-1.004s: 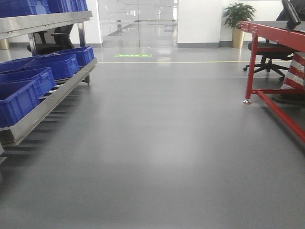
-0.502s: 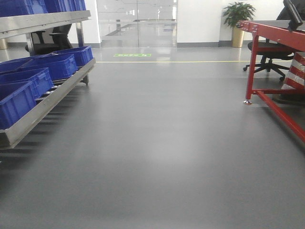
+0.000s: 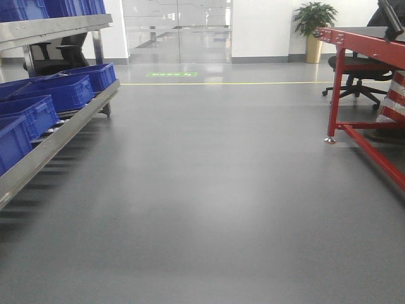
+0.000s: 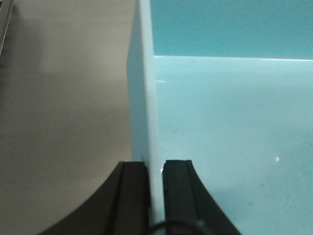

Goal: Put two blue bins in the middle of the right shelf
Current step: 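Drive along the aisle carrying the light-blue bin in both grippers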

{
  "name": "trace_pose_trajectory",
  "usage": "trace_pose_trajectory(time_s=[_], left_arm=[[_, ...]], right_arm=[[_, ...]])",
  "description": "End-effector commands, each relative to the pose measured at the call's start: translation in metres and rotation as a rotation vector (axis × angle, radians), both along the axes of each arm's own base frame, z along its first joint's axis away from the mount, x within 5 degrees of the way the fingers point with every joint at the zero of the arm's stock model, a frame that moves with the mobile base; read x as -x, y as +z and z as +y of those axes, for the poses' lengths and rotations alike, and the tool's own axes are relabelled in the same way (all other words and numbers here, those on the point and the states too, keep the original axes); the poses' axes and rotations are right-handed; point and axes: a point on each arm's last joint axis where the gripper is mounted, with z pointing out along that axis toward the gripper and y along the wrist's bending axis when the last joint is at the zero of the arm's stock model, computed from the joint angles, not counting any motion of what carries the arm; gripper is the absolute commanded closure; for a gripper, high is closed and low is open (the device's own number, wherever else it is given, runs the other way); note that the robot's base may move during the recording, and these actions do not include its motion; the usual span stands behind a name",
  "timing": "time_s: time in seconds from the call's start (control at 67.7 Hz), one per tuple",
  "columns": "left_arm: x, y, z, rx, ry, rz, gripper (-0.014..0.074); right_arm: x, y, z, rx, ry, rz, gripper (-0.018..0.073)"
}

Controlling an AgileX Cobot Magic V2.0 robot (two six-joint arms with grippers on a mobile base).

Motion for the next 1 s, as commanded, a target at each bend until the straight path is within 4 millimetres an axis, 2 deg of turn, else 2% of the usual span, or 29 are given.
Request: trace_pose_trajectory(time_s=[0.0,0.99], left_arm=[[0.0046,0.0129,-0.0101,0.093,-0.053,-0.076,0.0707],[0.0045,0.0133,-0.0101,0.094,-0.052,-0.08,0.0707]], right_arm=[[0.0042,0.0075,0.0064,-0.053,0.059,-0.036,0.0713],[0.0042,0.0075,0.0064,-0.053,0.059,-0.036,0.0713]])
